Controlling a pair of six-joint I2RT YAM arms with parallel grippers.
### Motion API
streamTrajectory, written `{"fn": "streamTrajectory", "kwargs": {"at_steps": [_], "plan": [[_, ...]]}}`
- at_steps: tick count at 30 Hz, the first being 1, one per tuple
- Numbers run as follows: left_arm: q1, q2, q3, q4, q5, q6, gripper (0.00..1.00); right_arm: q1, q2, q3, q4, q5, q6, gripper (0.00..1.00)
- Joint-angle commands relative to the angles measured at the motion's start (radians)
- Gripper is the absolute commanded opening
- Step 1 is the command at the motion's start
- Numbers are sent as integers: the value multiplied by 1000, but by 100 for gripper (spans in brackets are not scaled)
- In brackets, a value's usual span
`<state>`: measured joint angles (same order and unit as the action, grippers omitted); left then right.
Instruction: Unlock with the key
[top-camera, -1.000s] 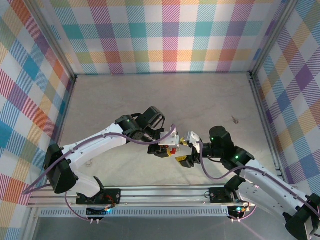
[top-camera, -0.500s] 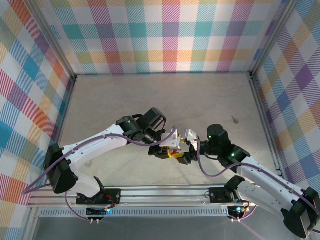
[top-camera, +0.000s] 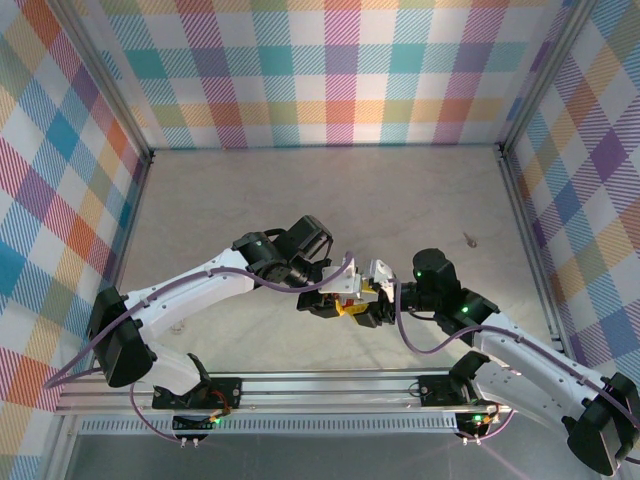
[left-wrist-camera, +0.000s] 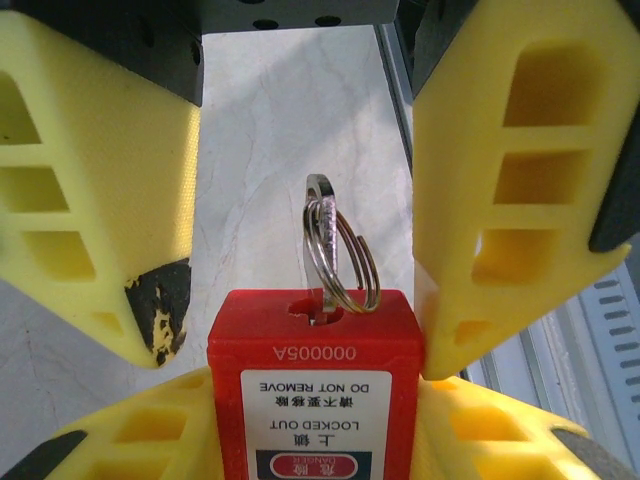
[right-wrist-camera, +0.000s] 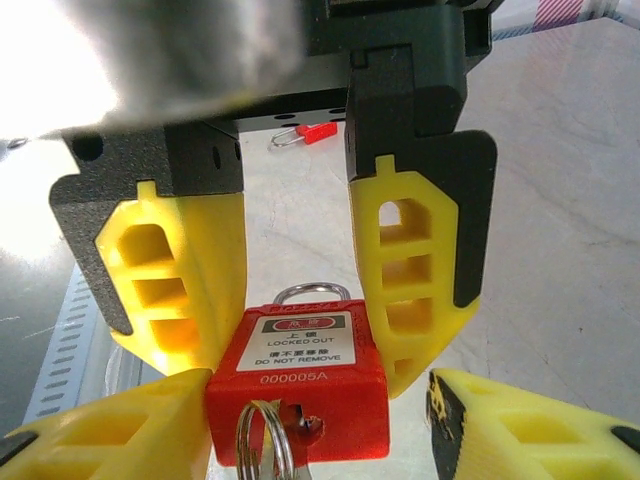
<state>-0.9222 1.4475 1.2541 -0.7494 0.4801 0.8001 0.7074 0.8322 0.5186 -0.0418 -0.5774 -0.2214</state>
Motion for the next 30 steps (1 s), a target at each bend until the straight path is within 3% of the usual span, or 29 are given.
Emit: {"fn": "streamTrajectory", "kwargs": {"at_steps": [1, 8, 11, 16, 26, 30], "plan": [[-9, 5, 34, 29, 32, -4, 0, 10, -4, -14, 11, -38, 2, 58], [-9, 11, 42, 30, 39, -3, 0, 23, 5, -11, 8, -43, 1, 58], [-9, 18, 48, 28, 39, -3, 0, 25, 11, -8, 8, -47, 0, 52], [-9, 16, 49, 47, 30, -11, 0, 29, 21, -2, 2, -47, -3, 33], [-9, 2, 20, 83, 18, -29, 6, 29, -11, -15, 5, -21, 10, 28], [-9, -2, 18, 81, 6, -38, 26, 28, -10, -12, 4, -19, 11, 26]]}}
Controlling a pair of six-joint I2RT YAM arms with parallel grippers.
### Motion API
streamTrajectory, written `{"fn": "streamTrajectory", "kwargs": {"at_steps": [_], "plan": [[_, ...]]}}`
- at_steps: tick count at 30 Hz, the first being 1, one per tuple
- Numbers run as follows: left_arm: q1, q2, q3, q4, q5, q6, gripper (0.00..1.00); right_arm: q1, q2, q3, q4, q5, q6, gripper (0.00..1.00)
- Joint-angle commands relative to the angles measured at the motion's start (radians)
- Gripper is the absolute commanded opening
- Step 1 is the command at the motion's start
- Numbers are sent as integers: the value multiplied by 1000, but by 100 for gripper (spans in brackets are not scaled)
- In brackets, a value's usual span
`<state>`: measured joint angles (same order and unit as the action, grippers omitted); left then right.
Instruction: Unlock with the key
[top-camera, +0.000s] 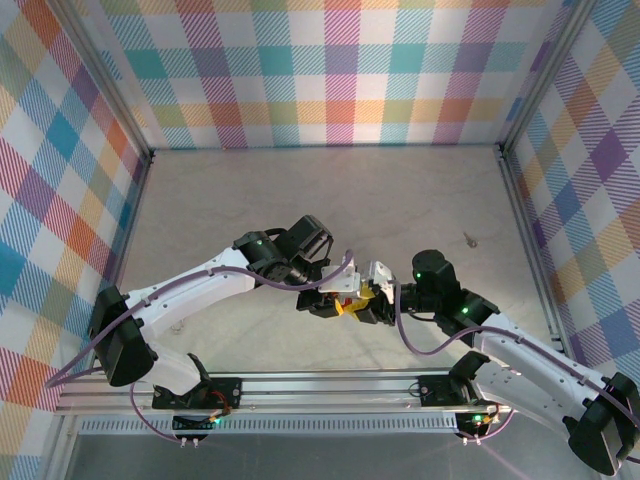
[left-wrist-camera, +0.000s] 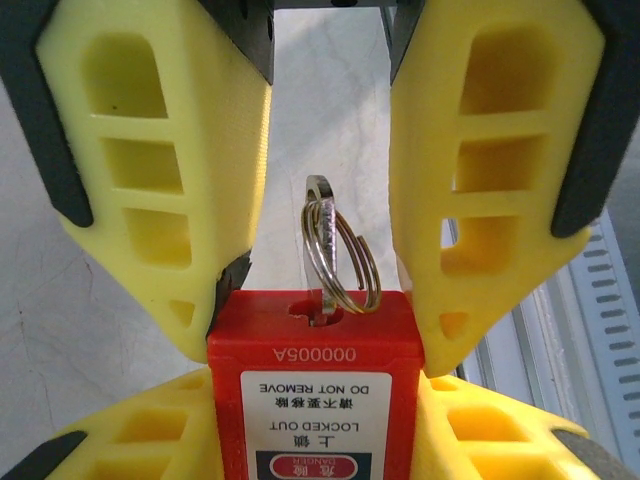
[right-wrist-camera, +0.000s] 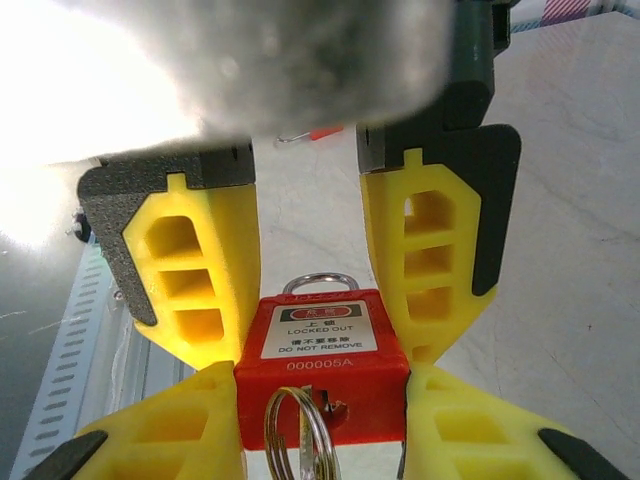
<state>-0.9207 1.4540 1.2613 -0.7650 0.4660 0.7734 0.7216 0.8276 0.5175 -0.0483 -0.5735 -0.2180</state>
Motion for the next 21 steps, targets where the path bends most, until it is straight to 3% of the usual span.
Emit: {"fn": "streamTrajectory", "kwargs": {"at_steps": [1, 3, 11, 21], "plan": [[-10, -12, 7, 101, 14, -16, 35, 15, -6, -11, 11, -23, 8, 26], [-10, -24, -6, 113, 2, -24, 46, 15, -7, -10, 7, -19, 8, 24], [12, -70, -79, 163, -38, -61, 65, 15, -10, -5, -10, 1, 5, 21], [46, -161, -196, 219, -58, -128, 68, 13, -17, 4, -35, 40, -9, 18]]}}
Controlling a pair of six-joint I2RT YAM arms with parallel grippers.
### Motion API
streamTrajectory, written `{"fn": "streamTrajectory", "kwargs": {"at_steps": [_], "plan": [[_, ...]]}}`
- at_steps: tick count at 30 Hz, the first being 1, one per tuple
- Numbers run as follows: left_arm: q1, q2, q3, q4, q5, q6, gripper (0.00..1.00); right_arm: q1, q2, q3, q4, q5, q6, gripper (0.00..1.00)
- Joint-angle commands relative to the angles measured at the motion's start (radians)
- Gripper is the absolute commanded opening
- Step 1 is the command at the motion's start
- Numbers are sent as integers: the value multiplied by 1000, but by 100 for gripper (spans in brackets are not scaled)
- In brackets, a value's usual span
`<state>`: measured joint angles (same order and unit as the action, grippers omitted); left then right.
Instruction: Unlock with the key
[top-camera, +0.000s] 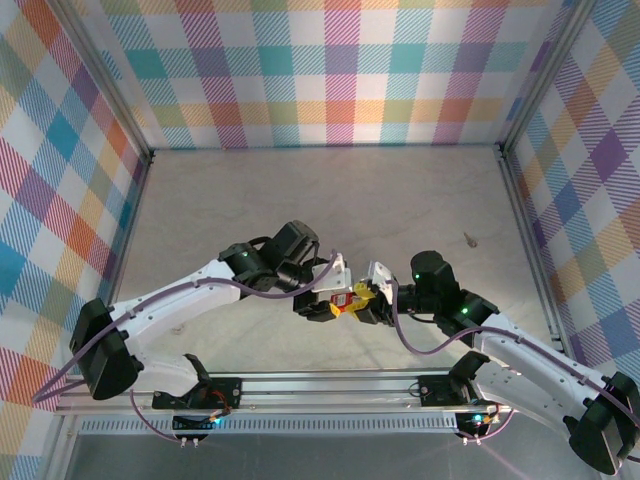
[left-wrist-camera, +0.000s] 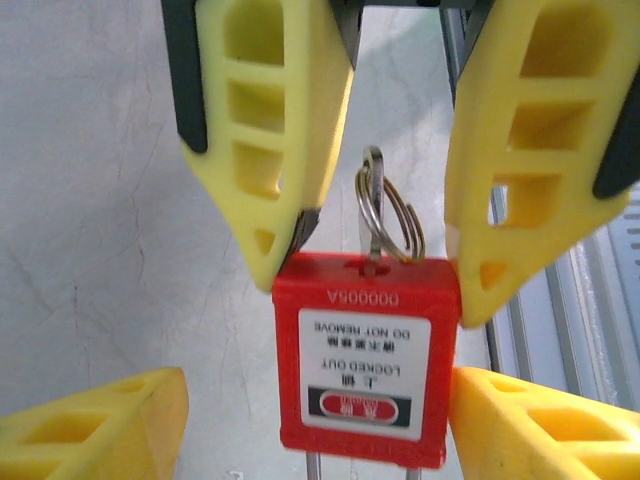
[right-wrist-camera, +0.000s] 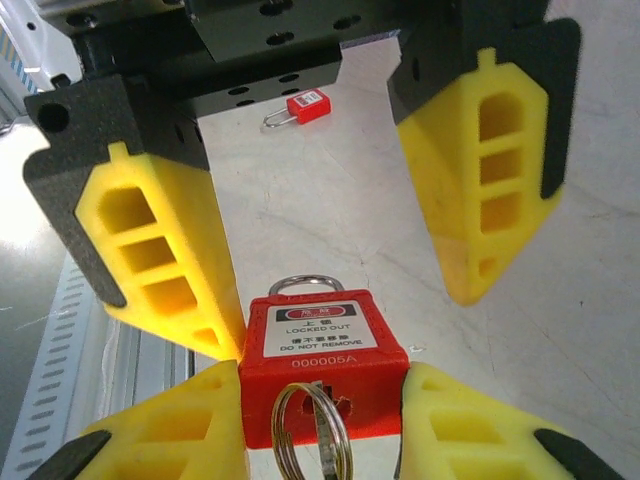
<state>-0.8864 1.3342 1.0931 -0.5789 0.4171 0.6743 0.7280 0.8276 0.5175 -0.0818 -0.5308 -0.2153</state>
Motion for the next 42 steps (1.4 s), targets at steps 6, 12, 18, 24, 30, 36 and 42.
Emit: {"fn": "streamTrajectory", "kwargs": {"at_steps": [6, 12, 18, 24, 30, 36, 42], "plan": [[39, -117, -83, 57, -24, -98, 68, 5, -21, 11, -18, 9, -18, 17], [57, -145, -145, 123, -16, -176, 66, 5, -6, 6, -5, 19, -12, 17], [59, -144, -210, 236, -53, -318, 66, 5, 12, 4, 3, 103, 55, 34], [59, -66, -197, 271, -66, -469, 67, -17, 10, 90, -189, 539, 538, 72], [-23, 107, -134, 291, -97, -629, 66, -295, 154, 242, -639, 422, 941, 62], [-136, 287, -36, 232, -224, -726, 65, -367, 197, 255, -679, 344, 1007, 67], [-206, 431, 96, 101, -344, -795, 64, -378, 190, 244, -651, 327, 1028, 70]]}}
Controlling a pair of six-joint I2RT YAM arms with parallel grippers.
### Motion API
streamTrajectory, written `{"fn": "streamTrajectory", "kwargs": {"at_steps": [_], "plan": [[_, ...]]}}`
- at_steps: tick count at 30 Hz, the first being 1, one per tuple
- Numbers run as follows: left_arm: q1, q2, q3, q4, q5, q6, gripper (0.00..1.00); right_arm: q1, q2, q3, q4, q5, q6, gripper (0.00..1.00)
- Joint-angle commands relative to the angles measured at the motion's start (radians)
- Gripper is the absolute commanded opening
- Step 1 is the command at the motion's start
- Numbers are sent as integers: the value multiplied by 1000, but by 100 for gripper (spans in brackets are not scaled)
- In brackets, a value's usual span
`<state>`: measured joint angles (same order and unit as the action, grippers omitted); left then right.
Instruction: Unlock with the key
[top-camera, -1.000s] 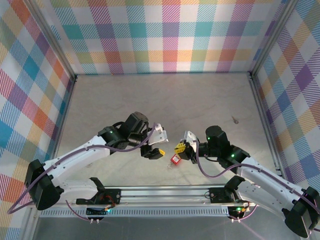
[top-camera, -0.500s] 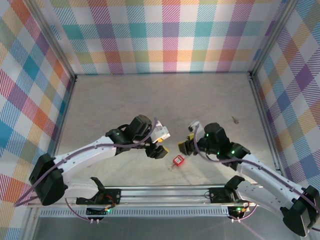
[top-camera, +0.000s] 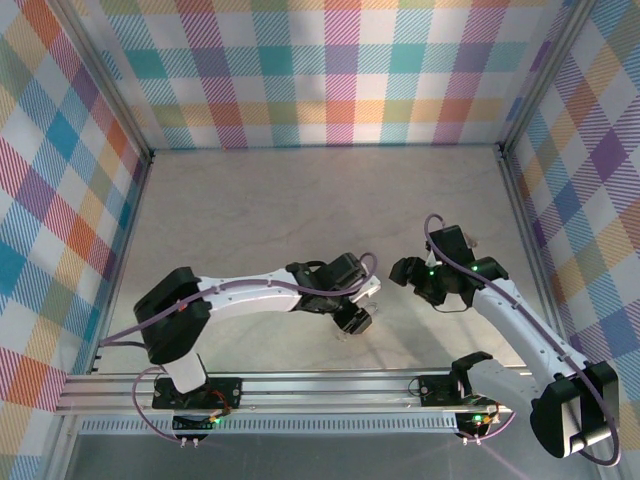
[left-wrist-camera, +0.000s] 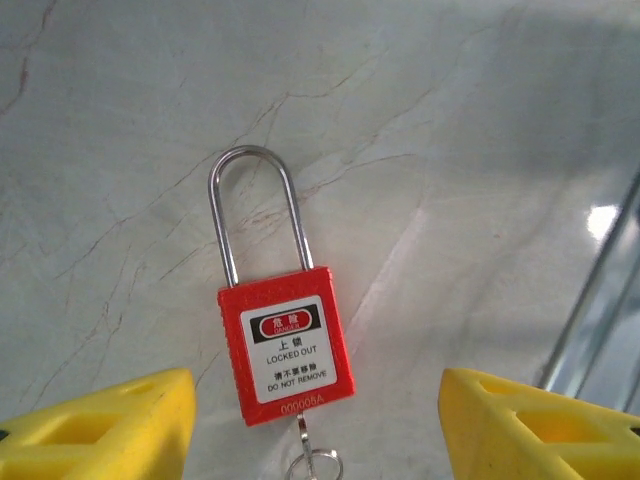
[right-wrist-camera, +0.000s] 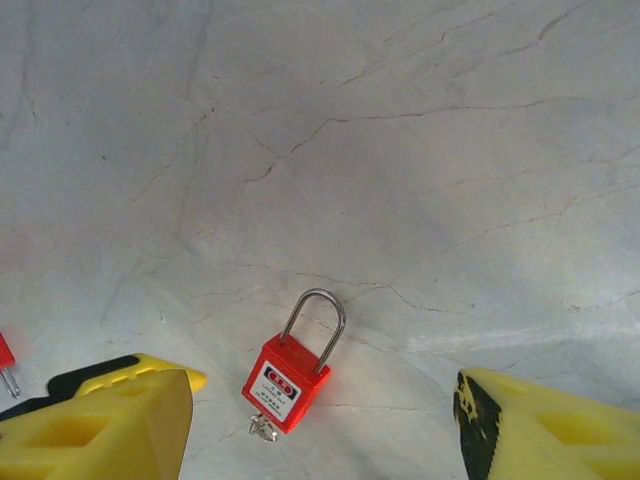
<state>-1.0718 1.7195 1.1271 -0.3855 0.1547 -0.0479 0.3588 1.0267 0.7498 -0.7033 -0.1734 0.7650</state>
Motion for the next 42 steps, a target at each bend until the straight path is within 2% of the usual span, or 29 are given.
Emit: {"fn": "streamTrajectory", "kwargs": {"at_steps": [1, 8, 22, 31, 38, 42], "plan": [[-26, 67, 78, -111, -91, -82, 63, -9, -9, 11, -32, -34, 48, 71], [-36, 134, 128, -188, -165, -146, 63, -20, -33, -11, -24, -43, 50, 72], [-48, 207, 143, -193, -115, -169, 58, -34, -38, -45, 0, -50, 48, 72], [-48, 148, 171, -218, -131, -209, 64, -34, -38, -49, 4, -57, 40, 72], [-50, 121, 171, -214, -107, -246, 64, -36, -44, -63, 8, -63, 40, 73], [-51, 156, 184, -239, -103, -248, 64, -36, -45, -72, 13, -63, 39, 73]]}}
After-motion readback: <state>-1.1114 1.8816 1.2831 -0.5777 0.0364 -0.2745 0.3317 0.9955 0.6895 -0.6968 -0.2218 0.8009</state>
